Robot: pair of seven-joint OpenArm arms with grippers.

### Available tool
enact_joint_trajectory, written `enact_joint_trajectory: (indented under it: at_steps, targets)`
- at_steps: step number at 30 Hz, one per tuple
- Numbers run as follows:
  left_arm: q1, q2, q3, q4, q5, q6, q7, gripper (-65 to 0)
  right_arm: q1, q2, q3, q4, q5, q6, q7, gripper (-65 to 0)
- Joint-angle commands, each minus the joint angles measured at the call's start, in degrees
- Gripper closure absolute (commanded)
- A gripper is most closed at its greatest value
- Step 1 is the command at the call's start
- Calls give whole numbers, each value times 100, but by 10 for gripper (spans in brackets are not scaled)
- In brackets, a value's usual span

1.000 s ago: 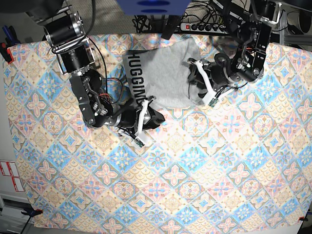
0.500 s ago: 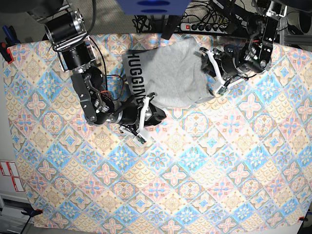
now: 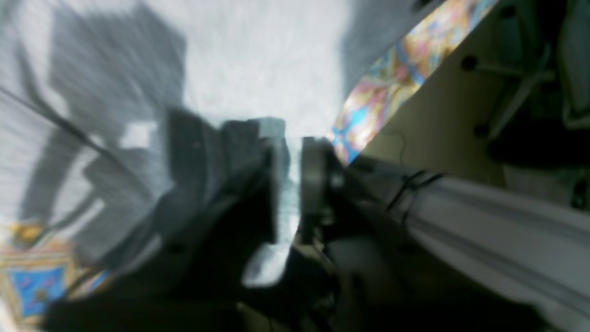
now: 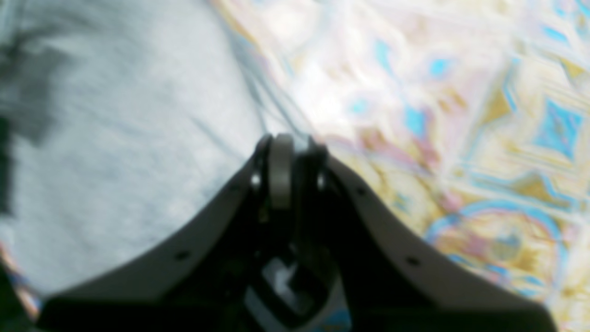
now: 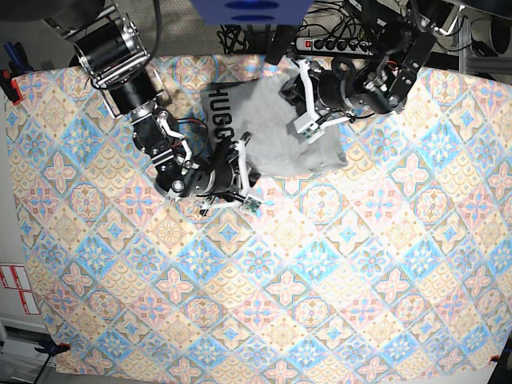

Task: Fold the T-shirt properly
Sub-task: 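Fold the bundle over once more with both grippers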

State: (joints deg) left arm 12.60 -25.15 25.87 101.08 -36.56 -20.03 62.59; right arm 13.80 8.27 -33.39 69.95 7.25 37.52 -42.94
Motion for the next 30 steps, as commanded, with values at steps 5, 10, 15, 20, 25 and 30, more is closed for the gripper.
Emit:
enact_joint_trajectory:
  at_steps: [5,10,15,20,25,30]
  targets:
    - [-561,-30,371,-626,-50,12,-57,0,92,21,20,95,-52,50,-431,-46]
    - [-869,-39,380,-925,38,21,-65,0,-136,338,46,306,-52,59,-774,-46]
    - [-1045,31,389,-925,1075,21,-74,0,-593,654,46,851,-52,59,-801,-46]
    - [-1177,295,380,-1004,2253,21,-602,0,-1112,1014,55,1396,-52,59,-801,-46]
    - [-1414,752,310,-1453,3273,30,-944,0,-1719,1261,55,2187,-43,59,-810,-46]
    - [-1423,1121,-165,-1453,3853,337,-1147,0,-2202,1436,55,2908,-43,59,-810,-46]
